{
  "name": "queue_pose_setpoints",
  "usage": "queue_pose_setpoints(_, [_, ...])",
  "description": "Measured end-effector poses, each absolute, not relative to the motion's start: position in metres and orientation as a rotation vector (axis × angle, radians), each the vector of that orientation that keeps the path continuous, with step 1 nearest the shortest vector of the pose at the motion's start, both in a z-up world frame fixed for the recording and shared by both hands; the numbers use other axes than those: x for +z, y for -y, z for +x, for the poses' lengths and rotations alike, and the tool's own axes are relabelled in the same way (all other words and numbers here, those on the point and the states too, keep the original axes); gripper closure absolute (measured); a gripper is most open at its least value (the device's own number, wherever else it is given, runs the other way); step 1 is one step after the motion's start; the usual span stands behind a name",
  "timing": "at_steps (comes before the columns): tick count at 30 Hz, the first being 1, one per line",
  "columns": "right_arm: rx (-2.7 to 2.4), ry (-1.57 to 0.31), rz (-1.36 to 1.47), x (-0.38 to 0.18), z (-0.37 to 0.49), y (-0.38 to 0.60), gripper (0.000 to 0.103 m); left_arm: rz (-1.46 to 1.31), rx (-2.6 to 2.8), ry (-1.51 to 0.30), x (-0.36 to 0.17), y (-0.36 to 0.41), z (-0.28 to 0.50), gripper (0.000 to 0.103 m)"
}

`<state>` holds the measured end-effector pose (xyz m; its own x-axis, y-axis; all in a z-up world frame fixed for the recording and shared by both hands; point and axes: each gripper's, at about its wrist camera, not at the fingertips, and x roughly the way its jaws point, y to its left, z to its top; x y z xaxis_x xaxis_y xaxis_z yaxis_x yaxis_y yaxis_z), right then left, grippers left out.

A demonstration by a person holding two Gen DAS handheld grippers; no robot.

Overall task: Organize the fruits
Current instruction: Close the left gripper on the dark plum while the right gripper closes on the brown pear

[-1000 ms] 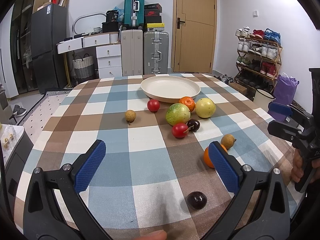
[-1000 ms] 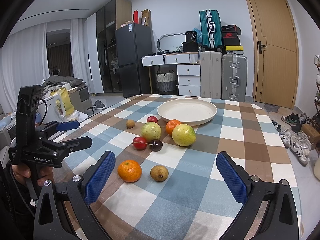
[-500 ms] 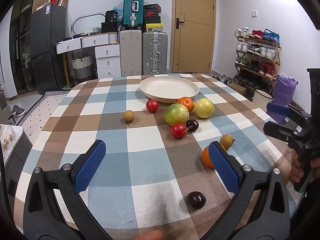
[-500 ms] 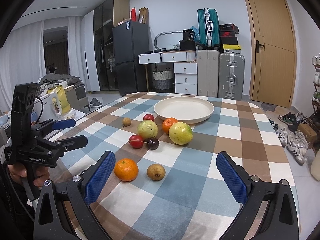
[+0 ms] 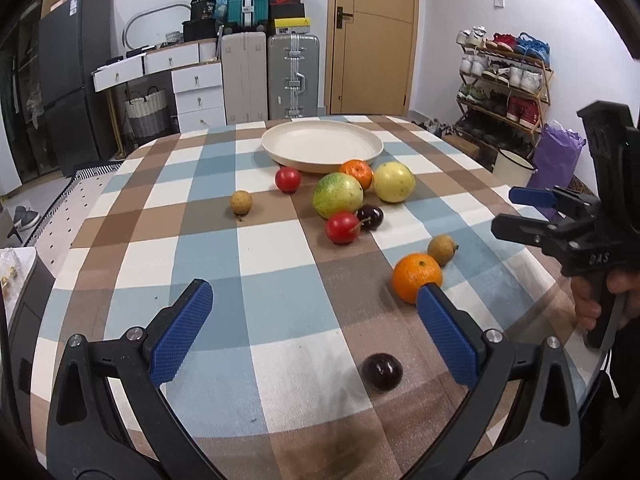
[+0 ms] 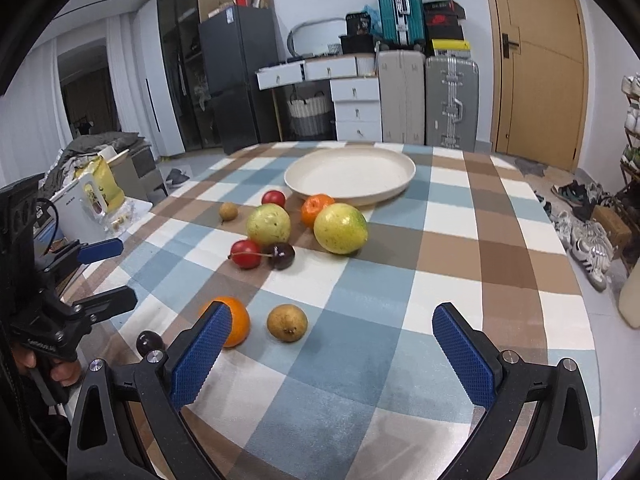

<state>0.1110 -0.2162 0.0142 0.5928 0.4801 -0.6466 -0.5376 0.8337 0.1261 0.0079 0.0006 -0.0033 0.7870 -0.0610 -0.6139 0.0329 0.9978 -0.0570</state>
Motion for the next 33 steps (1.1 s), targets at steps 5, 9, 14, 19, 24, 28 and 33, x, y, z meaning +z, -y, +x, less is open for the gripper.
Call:
queue_pose_setpoints(5, [0.594,-0.78,-0.085,0.014,0.121,0.218,0.005,-0.021,-0.072,-0.722,-0.011,0.003,0.007,0.001])
queue_pose_setpoints(9, [0.6,-0.799,-0.109,0.012,0.121,0.212,0.006,-0.023,-0.094,-0.768,-0.023,0.011,0.005,0.002])
queue_pose_setpoints(14, [0.605,-0.829,-0.142,0.007,0.119,0.197,0.011,-0.021,-0.116,-0.834,-0.038,0.019,0.006,0.01])
queue_pose_setpoints(19, [0.616,-0.853,-0.156,-0.002,0.116,0.183,0.014,-0.026,-0.144,-0.888,-0.047,0.026,0.008,0.02])
queue_pose_setpoints(24, [0.619,-0.891,-0.167,-0.011,0.119,0.177,0.02,-0.022,-0.159,-0.918,-0.05,0.031,0.009,0.032])
queue_pose_setpoints(28, [0.625,-0.912,-0.186,-0.016,0.122,0.169,0.022,-0.035,-0.162,-0.918,-0.048,0.03,0.011,0.046])
queue_pose_setpoints(33, [0.632,-0.931,-0.199,-0.022,0.127,0.16,0.027,-0.056,-0.179,-0.915,-0.047,0.03,0.012,0.063])
